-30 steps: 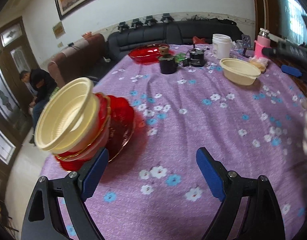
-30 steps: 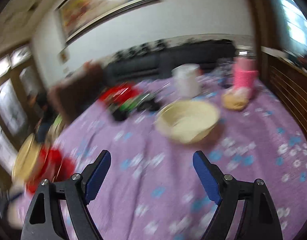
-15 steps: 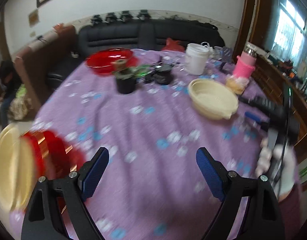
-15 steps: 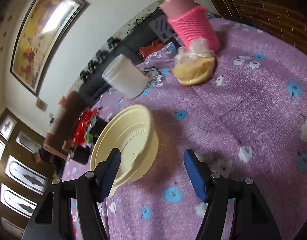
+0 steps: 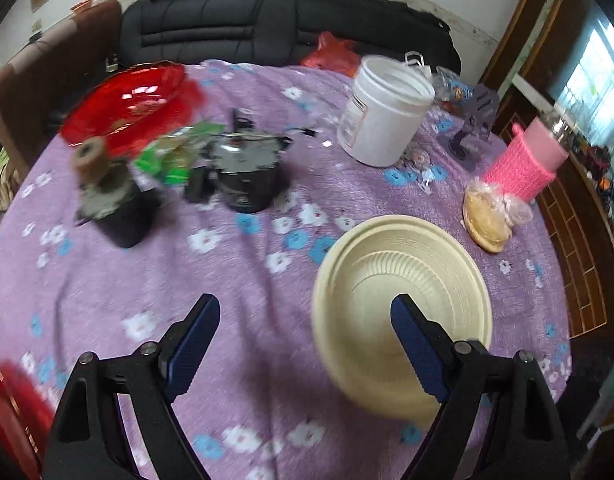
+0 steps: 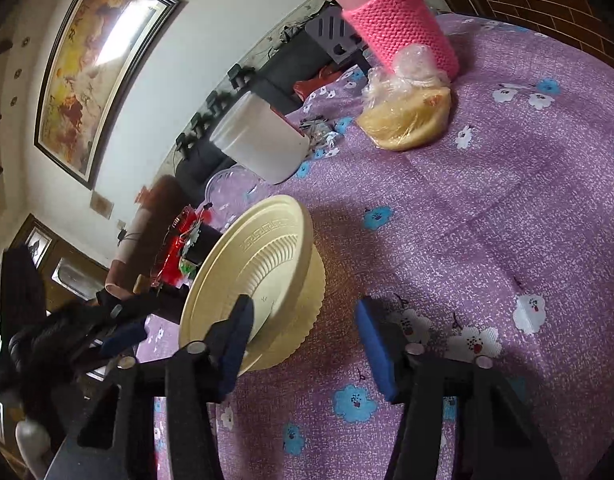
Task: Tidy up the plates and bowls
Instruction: 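Carry the cream strainer bowl with the right tool over the stack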
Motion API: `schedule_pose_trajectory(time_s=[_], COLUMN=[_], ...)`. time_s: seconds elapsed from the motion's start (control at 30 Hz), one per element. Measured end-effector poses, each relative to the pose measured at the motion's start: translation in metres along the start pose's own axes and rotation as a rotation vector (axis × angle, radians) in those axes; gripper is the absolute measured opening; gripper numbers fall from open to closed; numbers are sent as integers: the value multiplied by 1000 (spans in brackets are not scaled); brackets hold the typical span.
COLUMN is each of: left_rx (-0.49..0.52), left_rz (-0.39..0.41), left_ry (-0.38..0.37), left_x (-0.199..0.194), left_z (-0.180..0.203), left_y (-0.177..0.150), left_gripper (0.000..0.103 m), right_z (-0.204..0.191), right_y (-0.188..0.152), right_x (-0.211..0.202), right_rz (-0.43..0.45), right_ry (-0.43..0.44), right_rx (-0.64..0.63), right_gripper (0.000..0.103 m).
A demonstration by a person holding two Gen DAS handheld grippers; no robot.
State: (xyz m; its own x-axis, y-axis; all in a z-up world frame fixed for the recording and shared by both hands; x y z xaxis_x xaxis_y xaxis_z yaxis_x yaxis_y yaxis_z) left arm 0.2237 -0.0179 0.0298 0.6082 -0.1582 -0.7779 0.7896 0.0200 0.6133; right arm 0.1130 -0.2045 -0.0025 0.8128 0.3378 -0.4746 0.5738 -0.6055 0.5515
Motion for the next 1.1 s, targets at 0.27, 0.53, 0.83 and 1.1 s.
schedule_pose_trajectory(time_s=[0.27, 0.53, 0.83, 1.1], left_rx=[0, -13, 17, -116], left_rz=[-141, -88, 83, 206], left_ry=[-40, -33, 69, 97], left_x=[49, 19, -93, -187], left_z=[10, -1, -46, -133], left_y=[-18, -31, -55, -91], left_gripper=[17, 12, 15, 16], right_z=[2, -13, -79, -170], right_y=[-5, -12, -47, -117], right_x=[11, 16, 8, -29], right_rz=[-37, -61, -121, -198], right_ry=[14, 30, 144, 313], right_rx=[24, -2, -150, -341], right_gripper=[37, 27, 23, 23])
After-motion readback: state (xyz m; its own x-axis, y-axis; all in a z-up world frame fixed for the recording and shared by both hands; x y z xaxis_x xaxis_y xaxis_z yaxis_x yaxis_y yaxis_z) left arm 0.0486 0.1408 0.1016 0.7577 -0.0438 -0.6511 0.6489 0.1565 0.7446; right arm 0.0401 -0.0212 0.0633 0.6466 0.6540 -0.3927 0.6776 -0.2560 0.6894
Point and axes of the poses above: each gripper's, at about its wrist camera, not at the fingertips, and x roughly the way its jaws point, z to its right, y to its top, the point moved 4 cm from there along x, roughly the way its jaws point, and after that the axes turned 9 degrees about z, right-handed, at the moved point
